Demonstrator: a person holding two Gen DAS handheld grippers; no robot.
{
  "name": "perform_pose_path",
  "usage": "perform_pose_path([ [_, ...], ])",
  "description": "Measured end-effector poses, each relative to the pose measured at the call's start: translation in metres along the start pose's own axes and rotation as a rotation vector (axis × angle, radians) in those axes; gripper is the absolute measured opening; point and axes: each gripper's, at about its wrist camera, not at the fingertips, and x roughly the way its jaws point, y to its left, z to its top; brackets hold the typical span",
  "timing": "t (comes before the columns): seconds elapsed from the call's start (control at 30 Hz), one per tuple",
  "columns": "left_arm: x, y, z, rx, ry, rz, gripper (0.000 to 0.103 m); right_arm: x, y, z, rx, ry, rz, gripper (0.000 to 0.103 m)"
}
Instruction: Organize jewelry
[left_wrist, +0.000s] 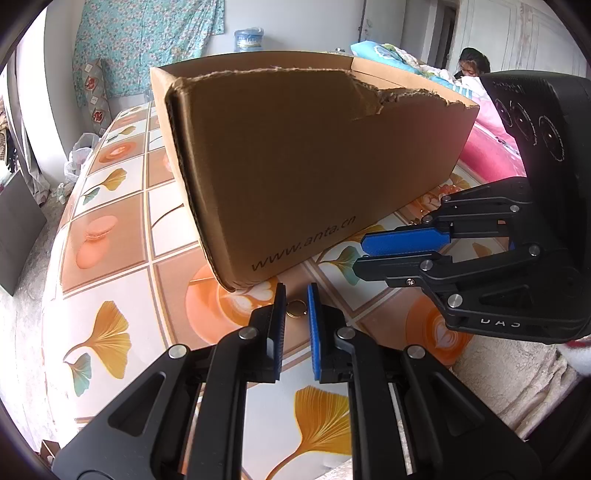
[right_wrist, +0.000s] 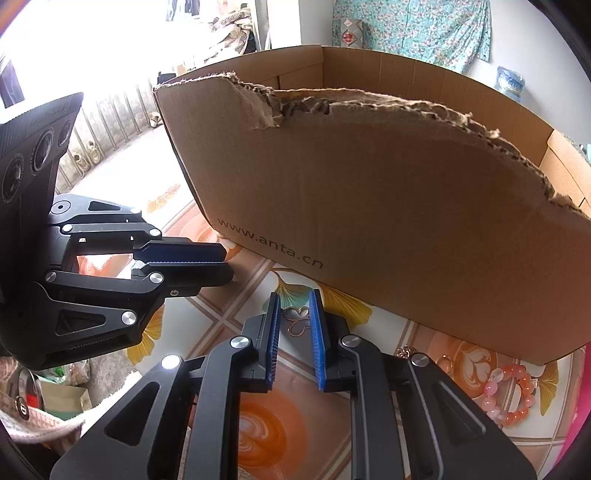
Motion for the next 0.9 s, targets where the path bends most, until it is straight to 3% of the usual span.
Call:
perform_pose_path([
  [0.1, 0.000, 0.002, 0.000, -0.002, -0.001, -0.001, 0.011, -0.002, -0.005, -0.001, 0.013, -0.002, 0.011, 0.004],
  [0.3, 0.000, 0.002, -0.001, 0.006, -0.001, 0.003, 0.011, -0.011, -0.013, -0.005, 0.017, -0.025, 0.054, 0.005],
  [0.73, -0.001, -0.001, -0.001, 0.012, 0.000, 0.006, 0.011, -0.015, -0.032, -0.024, 0.034, 0.018, -0.049, 0.005],
  [0.9, -0.001, -0.002, 0.000, 0.011, -0.001, 0.006, 0.011, -0.008, -0.027, -0.021, 0.015, 0.024, -0.037, 0.005],
])
